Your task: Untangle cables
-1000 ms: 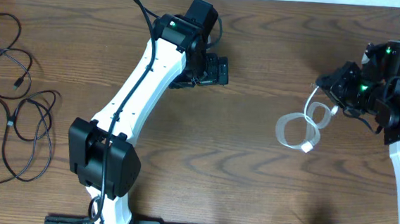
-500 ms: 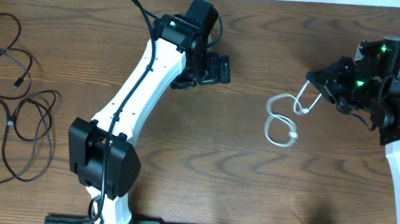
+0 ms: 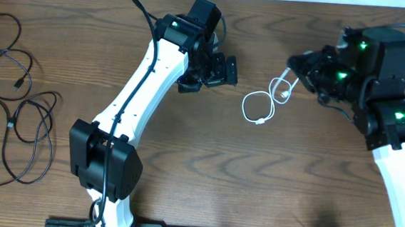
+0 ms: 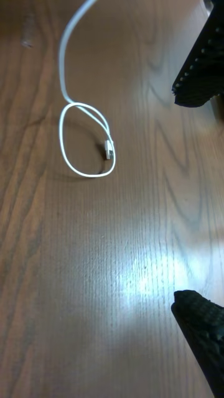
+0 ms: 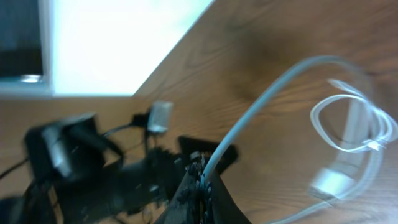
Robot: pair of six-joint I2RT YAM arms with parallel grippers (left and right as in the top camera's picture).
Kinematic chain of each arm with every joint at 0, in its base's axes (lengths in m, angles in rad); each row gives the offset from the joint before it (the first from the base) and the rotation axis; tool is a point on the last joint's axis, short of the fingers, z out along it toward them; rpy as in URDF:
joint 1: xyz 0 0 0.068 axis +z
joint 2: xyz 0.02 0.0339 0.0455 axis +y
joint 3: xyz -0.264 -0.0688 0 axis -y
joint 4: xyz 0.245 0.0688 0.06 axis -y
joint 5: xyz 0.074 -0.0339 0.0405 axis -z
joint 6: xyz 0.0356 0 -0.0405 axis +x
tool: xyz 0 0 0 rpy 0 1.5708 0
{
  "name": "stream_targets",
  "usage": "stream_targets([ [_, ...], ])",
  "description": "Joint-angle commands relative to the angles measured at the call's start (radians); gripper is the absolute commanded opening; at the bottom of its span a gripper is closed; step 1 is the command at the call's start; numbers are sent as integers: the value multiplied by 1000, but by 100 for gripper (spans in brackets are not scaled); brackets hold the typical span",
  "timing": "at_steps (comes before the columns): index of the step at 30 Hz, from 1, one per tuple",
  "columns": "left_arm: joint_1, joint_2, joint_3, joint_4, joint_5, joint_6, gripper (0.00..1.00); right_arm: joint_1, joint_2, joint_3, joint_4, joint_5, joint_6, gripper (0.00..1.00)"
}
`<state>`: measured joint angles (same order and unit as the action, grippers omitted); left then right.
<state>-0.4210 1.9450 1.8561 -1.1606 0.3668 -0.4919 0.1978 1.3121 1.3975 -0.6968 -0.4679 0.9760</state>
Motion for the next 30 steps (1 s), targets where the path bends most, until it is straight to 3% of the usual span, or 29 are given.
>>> stream_targets([
  [1,-2,10,-5,8,11,-137,100,65,11,6,44,-106,-94,2],
  [6,-1,10,-5,47,11,-195,100,174,11,6,118,-111,-187,2],
  [14,14,10,-5,51,31,-327,100,258,11,6,192,-107,-191,2],
  [22,14,10,-5,46,244,-325,100,266,11,6,201,-23,-257,1],
  [30,14,10,-5,39,330,-326,98,266,11,6,253,-20,-259,1],
])
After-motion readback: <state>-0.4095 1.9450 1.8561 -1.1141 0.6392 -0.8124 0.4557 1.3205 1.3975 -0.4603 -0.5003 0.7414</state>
